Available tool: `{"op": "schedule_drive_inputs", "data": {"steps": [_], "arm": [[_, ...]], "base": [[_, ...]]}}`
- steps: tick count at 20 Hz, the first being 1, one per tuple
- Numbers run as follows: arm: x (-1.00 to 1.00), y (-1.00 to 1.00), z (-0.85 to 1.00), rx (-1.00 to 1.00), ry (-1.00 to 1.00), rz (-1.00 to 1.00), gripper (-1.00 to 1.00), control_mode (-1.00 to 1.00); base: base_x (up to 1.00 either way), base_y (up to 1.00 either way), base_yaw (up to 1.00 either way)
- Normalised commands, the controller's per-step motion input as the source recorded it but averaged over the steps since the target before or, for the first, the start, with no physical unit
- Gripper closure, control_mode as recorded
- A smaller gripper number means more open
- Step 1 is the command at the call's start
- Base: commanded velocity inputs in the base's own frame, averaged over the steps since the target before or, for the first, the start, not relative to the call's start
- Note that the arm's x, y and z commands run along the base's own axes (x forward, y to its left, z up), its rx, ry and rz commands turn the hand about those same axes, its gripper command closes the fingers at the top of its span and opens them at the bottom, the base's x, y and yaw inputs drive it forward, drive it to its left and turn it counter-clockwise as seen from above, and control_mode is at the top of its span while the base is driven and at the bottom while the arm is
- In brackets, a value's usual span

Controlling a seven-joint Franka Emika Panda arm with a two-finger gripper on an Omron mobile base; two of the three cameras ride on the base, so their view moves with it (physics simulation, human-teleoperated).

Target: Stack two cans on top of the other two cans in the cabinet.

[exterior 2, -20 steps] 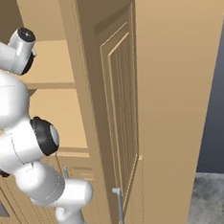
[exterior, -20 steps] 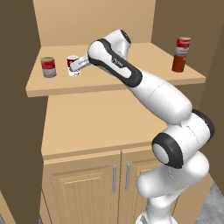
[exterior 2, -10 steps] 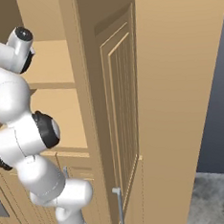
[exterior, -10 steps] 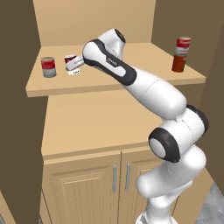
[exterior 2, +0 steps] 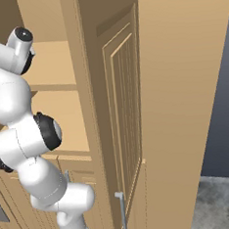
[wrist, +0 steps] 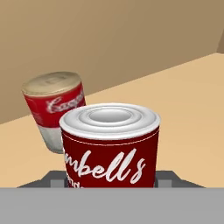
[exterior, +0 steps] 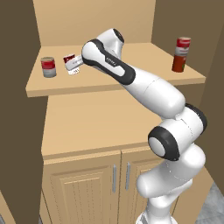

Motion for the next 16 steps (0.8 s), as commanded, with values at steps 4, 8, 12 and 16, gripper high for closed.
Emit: {"op": "schedule_drive_inputs", "data": {"steps": [4,8,12,16], "arm": [[-0.17,-0.04,0.05,0.00,-0.10,0.04,1.00,-1.00],[-0.29,-0.06,0.26,0.00,-0.09,0.03,1.00,-1.00],[-0.28,0.01,0.35,0.06,-0.14,0.01,1.00,-1.00],[-0.12,0.00,0.42,0.15,-0.07,0.00,1.00,-1.00]], "base": [[0.00,0.00,0.00],[0.00,0.00,0.00],[0.00,0.00,0.00],[0.00,0.00,0.00]]}}
